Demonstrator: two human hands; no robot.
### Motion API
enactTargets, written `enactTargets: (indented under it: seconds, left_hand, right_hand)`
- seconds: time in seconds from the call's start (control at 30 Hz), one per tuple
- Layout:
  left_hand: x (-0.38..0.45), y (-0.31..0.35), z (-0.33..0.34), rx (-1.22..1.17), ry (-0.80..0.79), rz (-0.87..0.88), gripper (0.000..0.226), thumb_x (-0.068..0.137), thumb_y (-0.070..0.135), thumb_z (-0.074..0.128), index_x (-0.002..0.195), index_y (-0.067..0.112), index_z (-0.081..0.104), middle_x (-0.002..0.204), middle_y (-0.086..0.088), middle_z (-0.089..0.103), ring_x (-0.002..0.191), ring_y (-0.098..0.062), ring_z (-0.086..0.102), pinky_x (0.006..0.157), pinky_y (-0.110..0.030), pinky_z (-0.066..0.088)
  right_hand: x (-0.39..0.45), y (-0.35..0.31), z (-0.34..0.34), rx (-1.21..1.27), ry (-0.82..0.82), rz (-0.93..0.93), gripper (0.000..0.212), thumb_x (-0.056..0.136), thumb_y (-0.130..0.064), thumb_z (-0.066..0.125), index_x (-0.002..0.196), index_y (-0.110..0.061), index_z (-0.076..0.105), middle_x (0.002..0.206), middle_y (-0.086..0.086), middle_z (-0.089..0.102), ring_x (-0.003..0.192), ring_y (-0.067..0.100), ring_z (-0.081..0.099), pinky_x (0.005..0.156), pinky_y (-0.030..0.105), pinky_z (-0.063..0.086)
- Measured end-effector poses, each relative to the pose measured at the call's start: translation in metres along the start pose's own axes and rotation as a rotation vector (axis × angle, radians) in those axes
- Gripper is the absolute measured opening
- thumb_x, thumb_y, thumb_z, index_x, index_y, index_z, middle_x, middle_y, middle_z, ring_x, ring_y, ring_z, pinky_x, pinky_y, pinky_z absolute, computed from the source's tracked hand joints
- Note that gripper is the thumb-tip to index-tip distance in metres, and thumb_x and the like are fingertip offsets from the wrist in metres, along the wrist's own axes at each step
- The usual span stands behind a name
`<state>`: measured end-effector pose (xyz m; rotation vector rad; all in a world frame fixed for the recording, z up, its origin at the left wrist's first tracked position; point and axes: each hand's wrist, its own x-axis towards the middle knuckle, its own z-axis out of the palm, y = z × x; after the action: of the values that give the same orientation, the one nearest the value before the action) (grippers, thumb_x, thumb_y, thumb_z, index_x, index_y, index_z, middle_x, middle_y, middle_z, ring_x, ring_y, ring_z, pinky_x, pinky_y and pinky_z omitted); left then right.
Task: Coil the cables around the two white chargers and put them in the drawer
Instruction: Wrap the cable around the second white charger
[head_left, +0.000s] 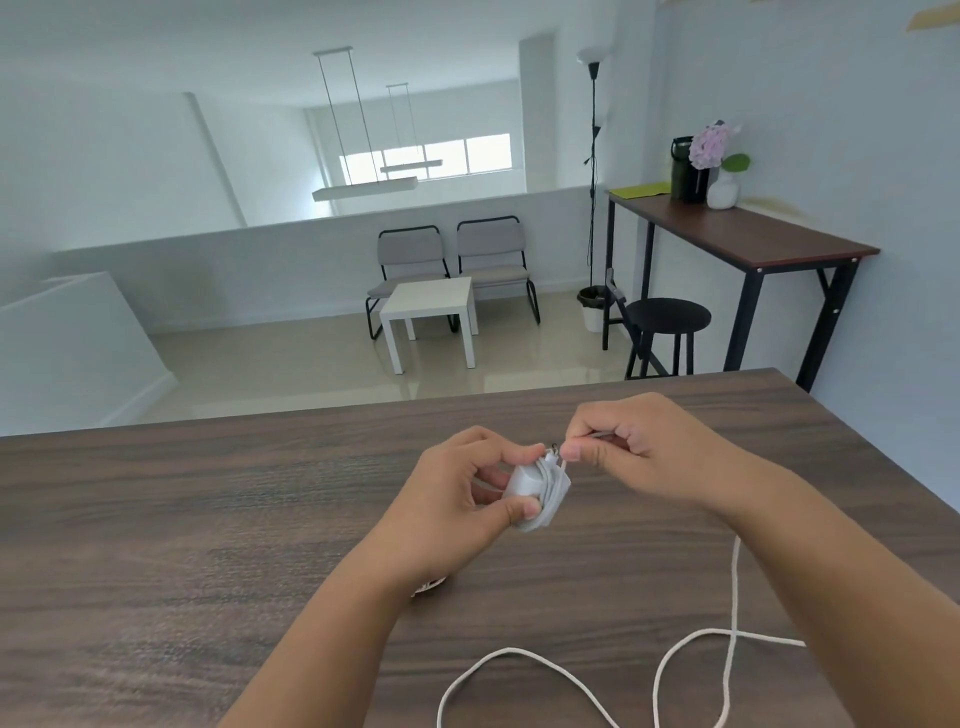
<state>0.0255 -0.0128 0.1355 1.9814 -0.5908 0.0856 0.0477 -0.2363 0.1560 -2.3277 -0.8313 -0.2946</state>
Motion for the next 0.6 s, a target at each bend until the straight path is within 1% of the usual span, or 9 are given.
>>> enactTargets:
  seconds: [0.1, 0.17, 0.23, 0.3, 0.37, 0.4, 0.47, 0.53, 0.6]
  left_hand:
    - [-0.004, -0.001, -0.002, -0.161, -0.064, -0.091, 0.037, 0.077, 0.004, 0.078, 0.106, 0.028, 0.073, 0.095, 0.005, 0.069, 0.085, -0.015, 0.067, 0.08, -0.028, 0.056]
    - [-0.005, -0.002, -0.002, -0.304, -0.071, -0.126, 0.035, 0.075, 0.009, 0.079, 0.104, 0.028, 0.074, 0.087, 0.003, 0.072, 0.082, -0.016, 0.065, 0.079, -0.029, 0.055]
    - [-0.006, -0.002, -0.001, -0.44, -0.078, -0.112, 0.034, 0.072, 0.014, 0.08, 0.103, 0.027, 0.074, 0.09, 0.0, 0.072, 0.084, -0.02, 0.061, 0.077, -0.03, 0.054]
    - [-0.005, -0.004, 0.004, -0.574, -0.09, -0.07, 0.038, 0.067, 0.023, 0.086, 0.103, 0.026, 0.073, 0.1, -0.002, 0.072, 0.09, -0.023, 0.061, 0.077, -0.034, 0.055]
    - [-0.003, -0.005, 0.007, -0.714, -0.056, -0.053, 0.047, 0.061, 0.033, 0.091, 0.103, 0.024, 0.073, 0.104, -0.002, 0.072, 0.092, -0.018, 0.065, 0.076, -0.033, 0.056]
    - [-0.003, -0.006, 0.009, -0.779, -0.021, -0.055, 0.051, 0.058, 0.034, 0.092, 0.103, 0.022, 0.074, 0.103, -0.001, 0.072, 0.09, -0.016, 0.066, 0.074, -0.031, 0.057]
    - [-0.002, -0.008, 0.014, -0.863, 0.07, -0.07, 0.051, 0.057, 0.029, 0.093, 0.103, 0.019, 0.074, 0.103, -0.003, 0.072, 0.088, -0.016, 0.069, 0.072, -0.029, 0.058]
    - [-0.002, -0.009, 0.02, -0.908, 0.19, -0.107, 0.039, 0.065, 0.013, 0.086, 0.102, 0.017, 0.074, 0.102, -0.005, 0.073, 0.087, -0.017, 0.07, 0.07, -0.029, 0.058]
    - [-0.001, -0.011, 0.023, -0.932, 0.316, -0.163, 0.031, 0.071, 0.007, 0.076, 0.1, 0.016, 0.072, 0.098, -0.005, 0.073, 0.083, -0.016, 0.07, 0.068, -0.027, 0.058]
  right_hand:
    - [0.001, 0.004, 0.002, 0.141, 0.017, 0.02, 0.021, 0.084, -0.052, 0.055, 0.079, -0.035, 0.065, 0.071, -0.001, 0.066, 0.064, 0.021, 0.058, 0.062, 0.033, 0.046]
    - [0.001, 0.006, 0.003, 0.224, 0.052, 0.036, 0.024, 0.084, -0.053, 0.056, 0.079, -0.032, 0.066, 0.071, 0.0, 0.065, 0.067, 0.021, 0.058, 0.062, 0.027, 0.045]
    - [0.002, 0.006, 0.006, 0.265, 0.08, 0.047, 0.029, 0.084, -0.055, 0.054, 0.077, -0.029, 0.066, 0.07, -0.001, 0.063, 0.065, 0.016, 0.055, 0.061, 0.016, 0.041]
    - [0.004, 0.002, 0.016, 0.362, 0.066, 0.045, 0.027, 0.09, -0.046, 0.054, 0.075, -0.027, 0.063, 0.066, -0.012, 0.06, 0.061, 0.002, 0.052, 0.061, 0.01, 0.039]
    - [0.004, -0.003, 0.032, 0.51, 0.059, 0.081, 0.033, 0.094, -0.037, 0.046, 0.073, -0.016, 0.059, 0.061, -0.018, 0.053, 0.056, -0.002, 0.049, 0.056, 0.007, 0.037]
    - [0.003, -0.005, 0.041, 0.574, 0.074, 0.118, 0.039, 0.095, -0.039, 0.044, 0.074, -0.008, 0.057, 0.059, -0.016, 0.05, 0.053, -0.001, 0.046, 0.052, 0.007, 0.036]
    - [0.0, -0.007, 0.057, 0.648, 0.097, 0.223, 0.05, 0.095, -0.044, 0.042, 0.089, 0.004, 0.057, 0.063, -0.005, 0.047, 0.051, 0.0, 0.039, 0.047, 0.008, 0.033]
    - [-0.005, -0.012, 0.069, 0.633, 0.117, 0.28, 0.035, 0.099, -0.033, 0.042, 0.1, -0.005, 0.063, 0.064, -0.008, 0.052, 0.05, 0.0, 0.041, 0.048, 0.009, 0.034]
    - [-0.01, -0.017, 0.077, 0.463, 0.133, 0.266, 0.023, 0.1, -0.031, 0.041, 0.096, -0.031, 0.063, 0.068, -0.012, 0.059, 0.054, 0.0, 0.048, 0.054, 0.013, 0.038]
